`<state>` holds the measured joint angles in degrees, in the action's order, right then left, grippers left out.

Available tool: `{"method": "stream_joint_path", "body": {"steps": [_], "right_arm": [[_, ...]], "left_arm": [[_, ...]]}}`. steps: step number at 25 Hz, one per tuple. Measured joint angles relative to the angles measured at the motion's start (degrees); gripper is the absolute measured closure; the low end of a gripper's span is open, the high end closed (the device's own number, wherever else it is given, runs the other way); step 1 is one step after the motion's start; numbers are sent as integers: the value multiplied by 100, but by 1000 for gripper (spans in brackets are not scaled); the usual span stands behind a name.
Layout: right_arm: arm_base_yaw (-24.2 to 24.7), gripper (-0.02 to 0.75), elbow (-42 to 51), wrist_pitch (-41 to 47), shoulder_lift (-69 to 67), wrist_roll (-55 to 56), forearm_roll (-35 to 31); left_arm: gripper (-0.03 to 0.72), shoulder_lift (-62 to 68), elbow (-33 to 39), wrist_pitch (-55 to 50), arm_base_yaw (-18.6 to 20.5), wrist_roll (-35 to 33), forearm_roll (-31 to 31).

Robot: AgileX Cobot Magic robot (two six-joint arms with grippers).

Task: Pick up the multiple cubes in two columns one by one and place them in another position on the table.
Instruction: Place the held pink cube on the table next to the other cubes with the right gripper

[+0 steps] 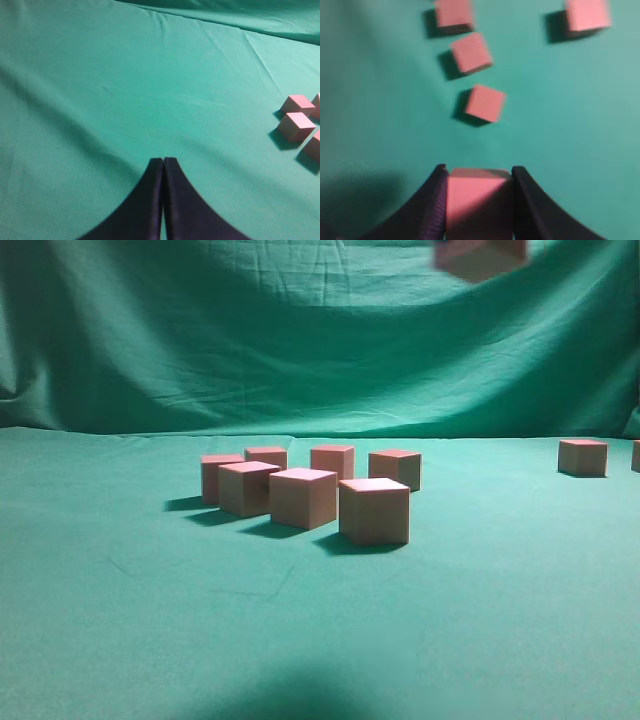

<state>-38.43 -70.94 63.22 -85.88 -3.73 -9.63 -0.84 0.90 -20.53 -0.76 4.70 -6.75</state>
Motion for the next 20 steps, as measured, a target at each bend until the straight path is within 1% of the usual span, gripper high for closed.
{"method": "stream_joint_path", "body": {"steps": [2,4,6,8,10,14,20], "right_arm": [[-481,470,201,-288,-40,-90,0],[-835,470,291,-473,-167,-196,21],[-1129,470,318,-560,-356,-276,48],[-1311,470,318,-611,-586,-291,155],[-1395,470,318,-666,-848,-291,228],[-1415,470,318,-817,-1271,-178,307],[-1415,470,318,-1082,-1568,-152,421]], "left_arm": [[688,0,0,0,0,0,0],[688,0,0,0,0,0,0],[688,0,0,0,0,0,0],[688,0,0,0,0,0,0],[688,0,0,0,0,0,0],[688,0,0,0,0,0,0],[688,0,0,0,0,0,0]]}}
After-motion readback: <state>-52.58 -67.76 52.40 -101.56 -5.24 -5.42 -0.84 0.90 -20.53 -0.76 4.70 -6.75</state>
